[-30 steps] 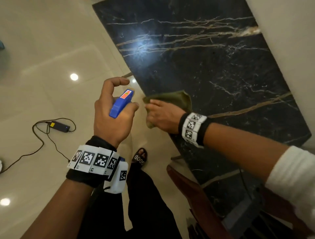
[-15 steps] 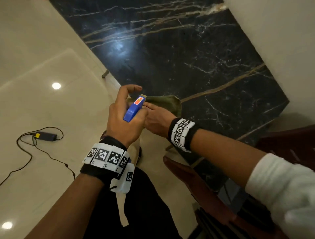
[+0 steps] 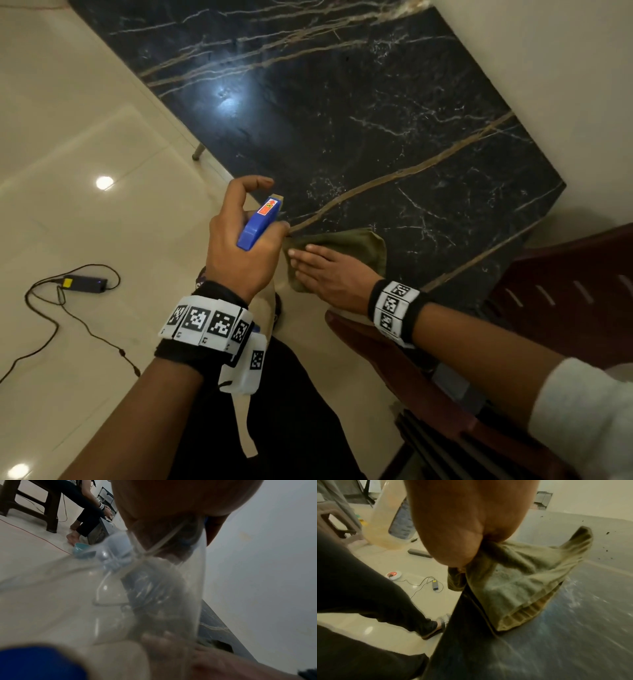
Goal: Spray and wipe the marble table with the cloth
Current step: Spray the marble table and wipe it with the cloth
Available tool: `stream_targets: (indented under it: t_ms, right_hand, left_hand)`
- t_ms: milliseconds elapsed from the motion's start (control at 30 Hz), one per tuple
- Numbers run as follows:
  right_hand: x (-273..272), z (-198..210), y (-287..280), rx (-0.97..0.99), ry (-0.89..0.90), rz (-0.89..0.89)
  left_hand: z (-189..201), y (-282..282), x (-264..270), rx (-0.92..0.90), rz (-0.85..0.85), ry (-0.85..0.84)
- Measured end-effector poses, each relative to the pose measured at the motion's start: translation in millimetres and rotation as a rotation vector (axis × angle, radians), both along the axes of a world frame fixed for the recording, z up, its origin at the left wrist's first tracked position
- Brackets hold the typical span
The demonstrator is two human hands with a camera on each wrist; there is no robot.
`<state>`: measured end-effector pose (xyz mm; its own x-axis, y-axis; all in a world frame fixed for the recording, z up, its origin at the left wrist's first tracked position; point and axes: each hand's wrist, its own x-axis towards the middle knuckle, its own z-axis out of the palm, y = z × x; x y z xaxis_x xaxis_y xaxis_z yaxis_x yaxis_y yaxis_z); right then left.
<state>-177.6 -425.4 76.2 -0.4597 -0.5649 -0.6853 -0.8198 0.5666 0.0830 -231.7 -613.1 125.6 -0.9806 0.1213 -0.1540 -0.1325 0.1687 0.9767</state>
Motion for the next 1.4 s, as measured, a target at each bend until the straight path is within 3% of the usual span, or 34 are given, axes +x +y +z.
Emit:
stream_targets:
  t_ms: [200, 500, 700, 800, 967, 1133, 1400]
  right_hand:
    - [-8.3, 0.9, -17.7, 0.02, 0.084, -0.053]
    - [108.5, 4.3, 70.1, 0.009, -0.094, 0.001]
    - [86.7, -8.5, 65.5, -0.193, 0.061, -0.043]
    - [84.4, -7.7, 55.8, -0.198, 0.165, -0.101]
    - [145.0, -15.2, 79.7, -0.186, 0.143, -0.241]
    - [205.3, -13.0, 117.2, -0.098, 0.052, -0.268]
    - [178.0, -17.8, 100.9, -0.21, 0.093, -0.262]
  left_hand:
    - [-1.8, 2.3, 4.9, -0.004, -0.005, -0.011]
    - [-1.6, 21.5, 15.5, -0.036, -0.134, -0.047]
    - [-5.0, 54.8, 36.4, -0.019, -0.282, -0.039]
    - [-7.3, 66.5, 44.9, -0.023, -0.338, -0.037]
    - [-6.0, 85.8, 54.6, -0.048, -0.438, -0.056]
    - [-1.2, 99.0, 61.4, -0.024, -0.472, -0.073]
    - [6.1, 103.2, 69.0, -0.013, -0.487, -0.084]
